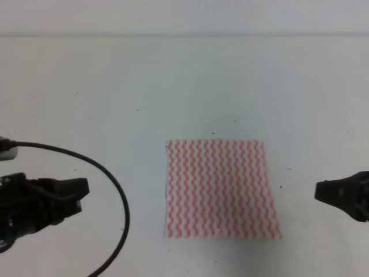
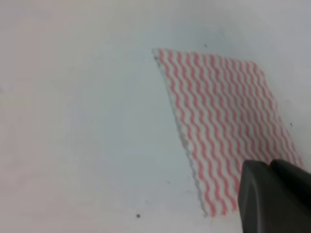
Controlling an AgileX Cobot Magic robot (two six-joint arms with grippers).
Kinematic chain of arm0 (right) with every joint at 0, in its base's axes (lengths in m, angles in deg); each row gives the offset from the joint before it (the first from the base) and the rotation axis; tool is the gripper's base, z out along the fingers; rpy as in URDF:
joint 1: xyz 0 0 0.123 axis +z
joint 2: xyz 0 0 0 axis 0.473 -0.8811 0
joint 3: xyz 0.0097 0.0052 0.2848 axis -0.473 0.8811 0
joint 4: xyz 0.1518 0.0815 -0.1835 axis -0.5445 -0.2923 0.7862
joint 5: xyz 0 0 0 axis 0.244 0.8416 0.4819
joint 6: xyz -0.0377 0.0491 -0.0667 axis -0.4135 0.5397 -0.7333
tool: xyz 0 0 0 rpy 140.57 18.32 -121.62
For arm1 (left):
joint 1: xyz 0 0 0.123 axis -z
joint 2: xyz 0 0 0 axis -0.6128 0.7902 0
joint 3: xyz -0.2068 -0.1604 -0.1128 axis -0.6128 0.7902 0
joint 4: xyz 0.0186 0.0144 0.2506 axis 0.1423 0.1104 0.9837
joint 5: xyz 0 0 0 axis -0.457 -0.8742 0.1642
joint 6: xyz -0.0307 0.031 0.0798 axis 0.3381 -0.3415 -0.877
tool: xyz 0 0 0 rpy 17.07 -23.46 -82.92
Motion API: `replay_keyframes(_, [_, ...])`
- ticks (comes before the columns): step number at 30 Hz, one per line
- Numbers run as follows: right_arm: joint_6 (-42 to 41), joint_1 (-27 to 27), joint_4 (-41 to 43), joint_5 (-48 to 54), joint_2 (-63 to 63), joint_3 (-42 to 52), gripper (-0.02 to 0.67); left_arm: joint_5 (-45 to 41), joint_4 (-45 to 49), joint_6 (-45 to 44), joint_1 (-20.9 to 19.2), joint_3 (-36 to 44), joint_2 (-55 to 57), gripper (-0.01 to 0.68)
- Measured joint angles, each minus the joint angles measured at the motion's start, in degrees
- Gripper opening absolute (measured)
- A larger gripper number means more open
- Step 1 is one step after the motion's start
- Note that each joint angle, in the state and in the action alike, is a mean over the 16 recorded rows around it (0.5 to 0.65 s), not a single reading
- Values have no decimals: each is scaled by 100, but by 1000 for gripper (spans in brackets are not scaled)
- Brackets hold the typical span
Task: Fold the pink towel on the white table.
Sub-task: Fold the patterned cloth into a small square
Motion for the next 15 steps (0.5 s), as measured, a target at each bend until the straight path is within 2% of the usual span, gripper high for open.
replay_keyframes(4, [110, 684, -66, -320, -385, -106, -18, 180, -386, -442, 418, -128, 505, -3])
replay_keyframes(9, [534, 1421, 234, -712, -826, -257, -18, 451, -442, -573, 902, -279, 955, -3])
replay_keyframes(15, [1024, 1822, 786, -856, -1384, -475, -12, 670, -442, -642, 1195, -362, 1231, -3])
